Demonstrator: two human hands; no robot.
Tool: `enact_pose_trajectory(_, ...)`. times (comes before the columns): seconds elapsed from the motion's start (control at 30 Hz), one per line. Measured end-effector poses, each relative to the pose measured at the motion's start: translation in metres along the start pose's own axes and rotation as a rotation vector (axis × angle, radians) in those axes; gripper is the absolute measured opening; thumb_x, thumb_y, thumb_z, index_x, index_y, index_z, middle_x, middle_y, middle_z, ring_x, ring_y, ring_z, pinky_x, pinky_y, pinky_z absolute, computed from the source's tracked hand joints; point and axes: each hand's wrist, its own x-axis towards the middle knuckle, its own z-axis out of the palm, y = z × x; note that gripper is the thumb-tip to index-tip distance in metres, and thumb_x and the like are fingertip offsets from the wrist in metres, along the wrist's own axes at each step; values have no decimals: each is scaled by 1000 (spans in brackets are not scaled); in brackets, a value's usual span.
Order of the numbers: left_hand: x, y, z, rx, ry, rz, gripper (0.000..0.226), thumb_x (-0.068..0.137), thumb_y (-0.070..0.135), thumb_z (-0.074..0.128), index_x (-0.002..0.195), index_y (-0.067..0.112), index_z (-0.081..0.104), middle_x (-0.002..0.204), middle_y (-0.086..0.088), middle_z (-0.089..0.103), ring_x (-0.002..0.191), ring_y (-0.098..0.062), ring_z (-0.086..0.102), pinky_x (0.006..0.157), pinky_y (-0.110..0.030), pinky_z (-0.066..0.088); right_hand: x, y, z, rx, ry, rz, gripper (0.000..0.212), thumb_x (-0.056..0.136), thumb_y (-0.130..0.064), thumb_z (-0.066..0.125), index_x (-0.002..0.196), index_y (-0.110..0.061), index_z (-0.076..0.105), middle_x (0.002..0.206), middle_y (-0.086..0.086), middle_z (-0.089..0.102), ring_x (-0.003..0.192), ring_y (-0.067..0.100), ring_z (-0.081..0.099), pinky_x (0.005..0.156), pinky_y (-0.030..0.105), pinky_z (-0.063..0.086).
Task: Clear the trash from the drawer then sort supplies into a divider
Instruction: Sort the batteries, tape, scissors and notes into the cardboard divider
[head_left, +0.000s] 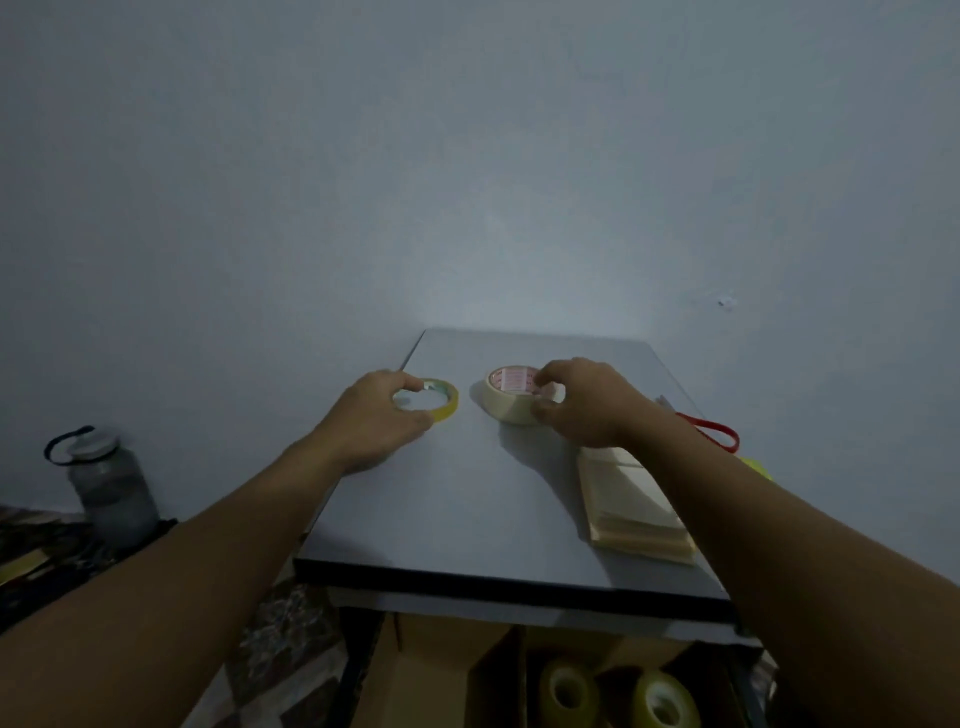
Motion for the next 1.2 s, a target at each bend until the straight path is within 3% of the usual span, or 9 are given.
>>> enact_pose_trajectory(0.13,23,-18,12,52,-56,-39,55,78,44,78,127,25,62,129,-1,56,114,-20,55,87,-25,38,21,-1,6,-24,-51,-19,45,93,-40,59,136,-25,56,143,7,52,126,28,50,99,36,41)
enact_pose_trajectory(0.27,25,-22,17,16,-21,-72,41,75,49,79,109,27,72,116,1,64,100,-17,59,80,-24,41,25,0,14,-16,-26,-39,36,95,-35,58,126,-19,64,129,8,61,112,24,58,87,31,47)
enact_pose_trajectory(0.4,15,-23,15,-26,-3,-69,41,73,52,80,105,27,74,107,3,65,92,-13,60,71,-21,42,25,1,19,1,-5,-41,32,94,-30,61,123,-17,66,126,8,63,107,24,60,81,28,47)
enact_pose_trajectory(0.67,-26,-17,-6,-159,88,-43,45,70,48,84,109,28,73,111,5,66,89,-2,60,62,-12,41,1,-6,2,113,94,-52,22,91,-25,64,110,-16,71,124,7,65,110,23,60,83,28,49)
enact_pose_trajectory(0.73,-40,-10,-15,-187,98,-23,44,71,48,84,108,28,73,109,4,66,89,1,60,64,-15,43,-13,-10,-6,149,121,-55,19,90,-25,66,107,-17,72,124,5,66,103,18,59,77,25,45)
enact_pose_trajectory(0.83,-62,-4,-28,-222,112,23,43,70,49,84,108,31,73,109,2,67,100,-12,62,75,-25,48,-40,-15,-20,206,164,-66,20,86,-24,71,105,-19,74,124,2,66,102,15,57,73,20,42)
enact_pose_trajectory(0.93,-89,1,-35,-244,117,63,46,67,53,84,107,34,73,114,6,66,108,-10,60,82,-25,45,-76,-19,-35,275,208,-73,17,83,-24,73,99,-21,76,114,-3,66,98,10,55,63,11,37)
enact_pose_trajectory(1.07,-128,9,-36,-288,93,99,42,70,48,85,107,33,72,116,13,66,110,-5,58,86,-21,44,-130,-19,-44,382,255,-69,11,81,-28,76,91,-26,76,105,-7,67,88,9,58,63,20,40)
enact_pose_trajectory(1.2,-169,13,-29,-389,81,83,46,67,48,87,108,33,72,120,14,65,112,-2,59,92,-23,46,-187,-10,-36,504,289,-90,17,81,-27,76,97,-31,76,100,-2,66,89,12,60,75,38,52)
